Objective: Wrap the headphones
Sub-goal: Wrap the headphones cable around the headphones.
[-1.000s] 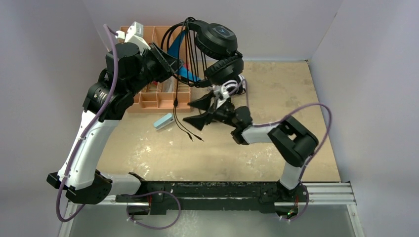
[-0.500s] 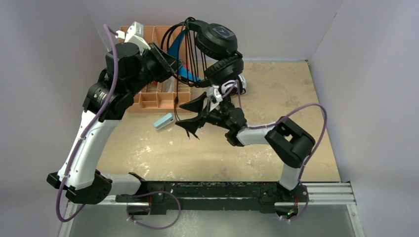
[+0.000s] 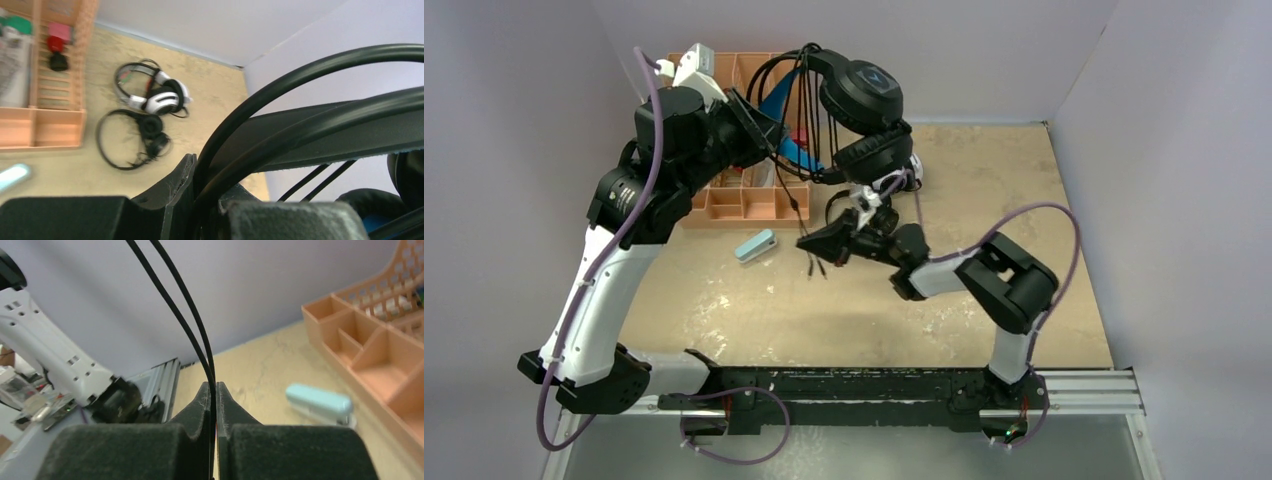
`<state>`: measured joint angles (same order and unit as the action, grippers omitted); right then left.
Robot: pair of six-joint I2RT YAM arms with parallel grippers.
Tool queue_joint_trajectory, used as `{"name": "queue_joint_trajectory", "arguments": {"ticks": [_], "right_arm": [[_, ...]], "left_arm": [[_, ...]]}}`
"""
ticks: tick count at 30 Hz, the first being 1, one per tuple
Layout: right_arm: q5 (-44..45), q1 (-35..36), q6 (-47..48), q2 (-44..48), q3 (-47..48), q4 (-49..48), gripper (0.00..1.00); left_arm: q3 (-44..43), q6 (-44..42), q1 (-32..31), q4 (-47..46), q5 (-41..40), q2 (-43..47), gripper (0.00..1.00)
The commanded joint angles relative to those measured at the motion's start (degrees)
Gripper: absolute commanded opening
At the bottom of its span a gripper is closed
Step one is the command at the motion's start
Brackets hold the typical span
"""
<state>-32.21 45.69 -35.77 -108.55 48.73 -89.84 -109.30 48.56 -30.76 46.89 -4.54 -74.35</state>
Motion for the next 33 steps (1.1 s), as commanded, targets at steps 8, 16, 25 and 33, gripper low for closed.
{"name": "queue_joint_trajectory", "arguments": {"ticks": [8,16,25,33], "right_arm": [[-6.61,-4.91,-4.76,21.44,-24.16,-3.42,0.00],[-5.60,-9.63,-5.33,21.46,-28.05,-0.10,0.00],[-16.89,-27.50,3.71,20.86,-6.33,38.57,0.00],[-21.61,-36.46,17.73,21.24,23.19,89.93,0.00]], "left_arm": [[-3.05,-6.43,0.35,-7.37,-14.73,1.28,0.00],[-8.61,-7.32,0.35,-4.04,-15.55,-0.01,0.00],[-6.49,-24.56,0.06,7.83,21.82,-4.42,0.00],[26.65,-60.51,-6.09,-7.67,-3.57,11.14,0.00]]}}
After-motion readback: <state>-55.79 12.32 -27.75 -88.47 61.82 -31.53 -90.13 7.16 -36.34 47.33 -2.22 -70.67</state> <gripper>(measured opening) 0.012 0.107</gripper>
